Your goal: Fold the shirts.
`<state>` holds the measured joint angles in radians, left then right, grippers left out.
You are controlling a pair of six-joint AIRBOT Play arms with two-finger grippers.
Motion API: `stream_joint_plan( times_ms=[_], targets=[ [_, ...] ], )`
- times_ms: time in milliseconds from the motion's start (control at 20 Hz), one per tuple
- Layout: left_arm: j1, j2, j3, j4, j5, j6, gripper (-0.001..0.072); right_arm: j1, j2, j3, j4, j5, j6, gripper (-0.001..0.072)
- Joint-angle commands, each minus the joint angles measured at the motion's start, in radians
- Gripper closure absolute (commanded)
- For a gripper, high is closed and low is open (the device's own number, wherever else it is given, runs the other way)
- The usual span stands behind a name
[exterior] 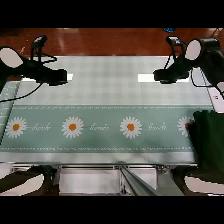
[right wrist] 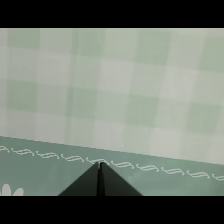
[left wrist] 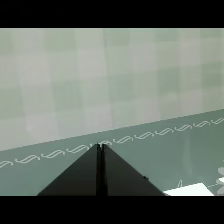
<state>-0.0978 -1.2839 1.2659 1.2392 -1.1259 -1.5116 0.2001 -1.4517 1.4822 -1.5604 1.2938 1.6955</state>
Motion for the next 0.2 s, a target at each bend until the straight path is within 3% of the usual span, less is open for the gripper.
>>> stream_joint_plan(
  times_ms=[0, 150],
  targets=[
    [0.0, -0.001, -0.002, 0.003, -0.001, -0.001, 0.0687, 0.002, -0.002, 0.001, -0.002, 0.002, 0.002, 0.0687],
    [0.0, -0.001, -0.002, 0.003, -0.001, -0.001, 0.0687, 0.002, -0.002, 0.001, -0.002, 0.002, 0.002, 0.0687]
  ],
)
